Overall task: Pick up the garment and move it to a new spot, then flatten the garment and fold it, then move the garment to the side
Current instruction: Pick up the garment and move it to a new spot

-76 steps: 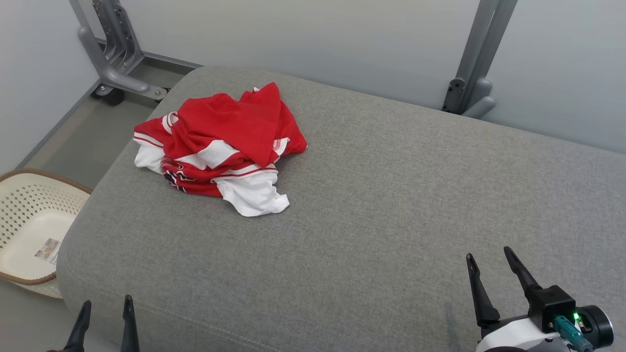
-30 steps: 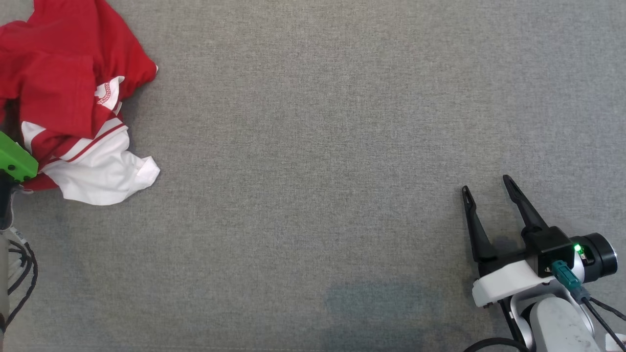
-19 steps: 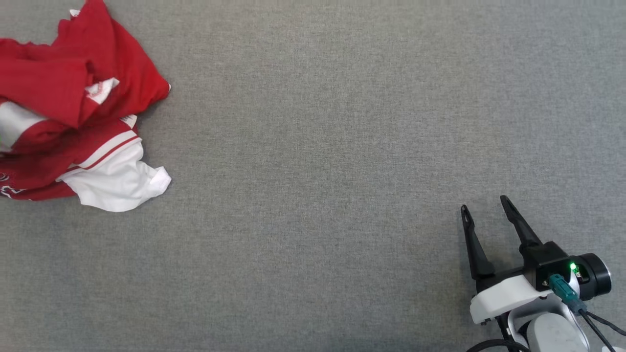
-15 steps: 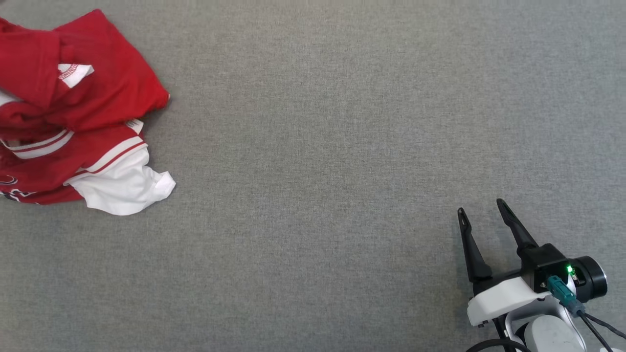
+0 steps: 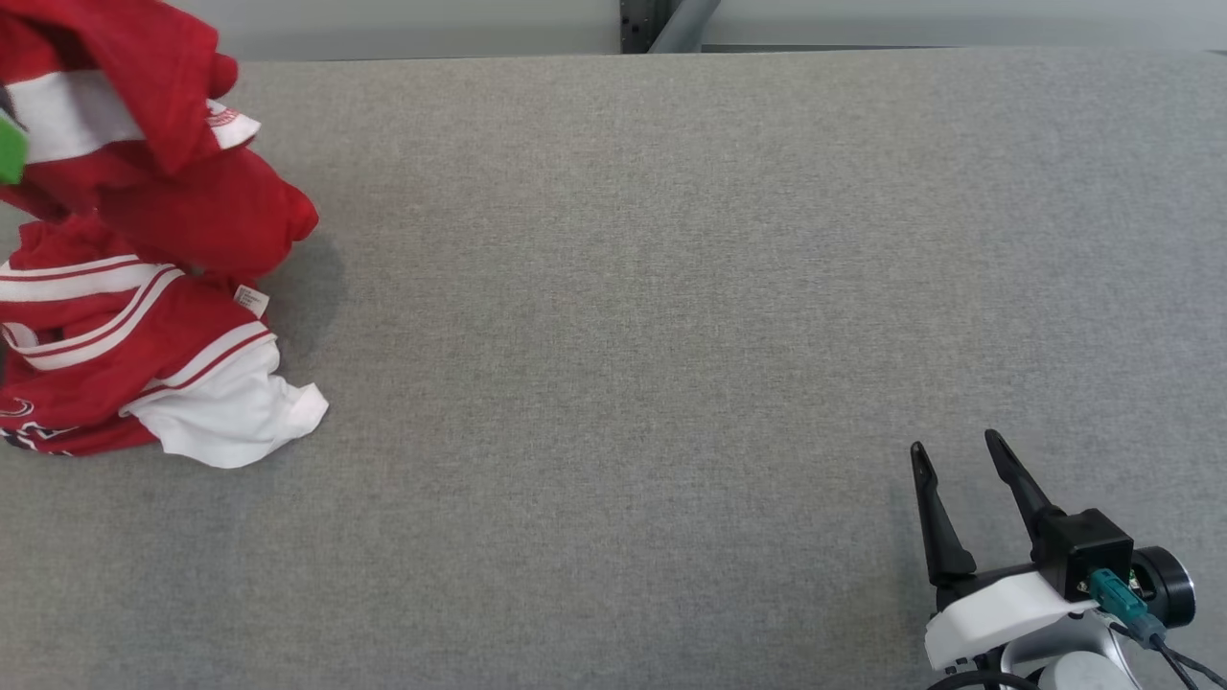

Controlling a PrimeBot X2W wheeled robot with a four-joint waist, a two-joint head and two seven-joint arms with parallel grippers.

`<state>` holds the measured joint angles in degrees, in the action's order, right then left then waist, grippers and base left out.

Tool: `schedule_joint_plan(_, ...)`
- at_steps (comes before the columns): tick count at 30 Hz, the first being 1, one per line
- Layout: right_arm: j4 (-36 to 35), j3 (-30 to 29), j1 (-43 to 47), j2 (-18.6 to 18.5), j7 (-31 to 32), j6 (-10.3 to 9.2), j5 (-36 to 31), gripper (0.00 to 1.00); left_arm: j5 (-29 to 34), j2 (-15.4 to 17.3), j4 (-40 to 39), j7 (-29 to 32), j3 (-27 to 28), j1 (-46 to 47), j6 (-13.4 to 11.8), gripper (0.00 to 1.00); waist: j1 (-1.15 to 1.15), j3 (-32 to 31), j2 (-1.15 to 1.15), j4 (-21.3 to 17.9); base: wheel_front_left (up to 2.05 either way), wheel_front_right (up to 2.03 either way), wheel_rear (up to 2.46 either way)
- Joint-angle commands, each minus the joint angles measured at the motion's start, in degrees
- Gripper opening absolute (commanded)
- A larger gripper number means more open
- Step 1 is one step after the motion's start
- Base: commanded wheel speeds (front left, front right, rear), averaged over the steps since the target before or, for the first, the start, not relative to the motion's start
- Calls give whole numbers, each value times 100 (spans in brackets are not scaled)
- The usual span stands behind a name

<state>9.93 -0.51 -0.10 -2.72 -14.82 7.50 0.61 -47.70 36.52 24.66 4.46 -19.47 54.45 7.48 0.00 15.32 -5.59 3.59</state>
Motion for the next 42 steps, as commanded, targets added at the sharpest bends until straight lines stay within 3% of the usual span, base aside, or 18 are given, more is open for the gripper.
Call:
schedule_joint_plan(1,5,-2,100,-11,-38,-2,63,100,-152,-110,-381,121,-23,-161,-63,0,0,-167,0,-214,0,0,0)
schedule_joint_plan(11,-43,-56,82,-10,-38,-2,182,100,-659,-778,-2552,745,-411,-854,-579,0,0,-218,0,-812,0,0,0)
schedule_joint_plan(17,-48,-36,47,-9,-38,-2,250,100,-661,-1234,-3017,788,-792,-1199,-866,0,0,-166,0,-1117,0,0,0)
schedule_joint_plan(19,-49,9,8,-11,-38,-2,309,100,-767,-1568,-2984,774,-1049,-1482,-964,0,0,-112,0,-1314,0,0,0)
schedule_joint_plan(24,-31,71,-27,-8,-38,-2,355,100,-707,-2066,-2196,700,-1573,-1893,-1020,0,0,22,0,-1543,0,0,0)
schedule_joint_plan(29,-4,224,-145,-8,-38,-2,418,100,-272,-2746,-526,157,-2095,-1800,-898,0,0,159,0,-1767,0,0,0)
schedule_joint_plan(35,9,351,-175,-10,-38,-2,470,100,68,-3164,878,-446,-2417,-1508,-720,0,0,173,0,-1910,0,0,0)
schedule_joint_plan(39,22,366,-100,-9,-38,-2,456,100,160,-3256,1435,-762,-2518,-1323,-645,0,0,128,0,-1930,0,0,0)
schedule_joint_plan(40,22,341,-76,-11,-38,-2,445,100,209,-3279,1520,-834,-2563,-1286,-644,42,0,107,0,-1915,0,0,0)
schedule_joint_plan(41,24,318,-44,-11,-38,-2,424,100,262,-3298,1577,-879,-2620,-1264,-619,100,0,79,0,-1892,0,0,0)
schedule_joint_plan(42,22,289,-13,-10,-38,-2,397,100,278,-3309,1598,-933,-2642,-1258,-612,100,0,43,0,-1859,0,0,0)
